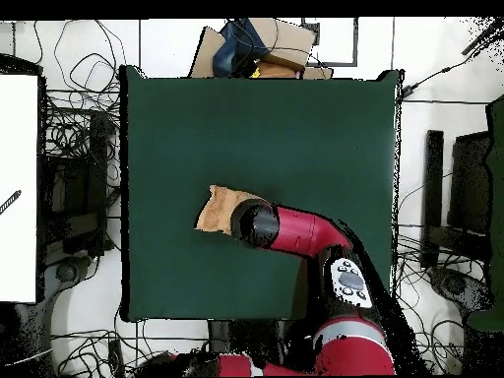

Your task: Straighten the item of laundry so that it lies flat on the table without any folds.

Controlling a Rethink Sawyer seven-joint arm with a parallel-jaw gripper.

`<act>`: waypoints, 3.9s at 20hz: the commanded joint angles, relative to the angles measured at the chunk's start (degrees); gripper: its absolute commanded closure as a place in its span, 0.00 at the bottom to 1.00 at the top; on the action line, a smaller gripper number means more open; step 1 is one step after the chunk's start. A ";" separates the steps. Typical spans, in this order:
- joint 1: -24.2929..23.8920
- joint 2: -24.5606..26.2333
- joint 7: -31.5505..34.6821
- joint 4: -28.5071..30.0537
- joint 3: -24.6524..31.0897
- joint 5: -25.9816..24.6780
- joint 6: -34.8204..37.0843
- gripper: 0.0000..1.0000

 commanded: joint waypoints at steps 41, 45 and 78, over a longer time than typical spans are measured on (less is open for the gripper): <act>-1.84 2.75 5.04 -0.70 3.69 -5.35 -4.44 0.00; -2.18 3.10 4.34 -1.32 4.06 -5.54 -4.35 0.00; -1.53 4.02 4.03 -2.28 5.85 -4.59 -1.87 0.00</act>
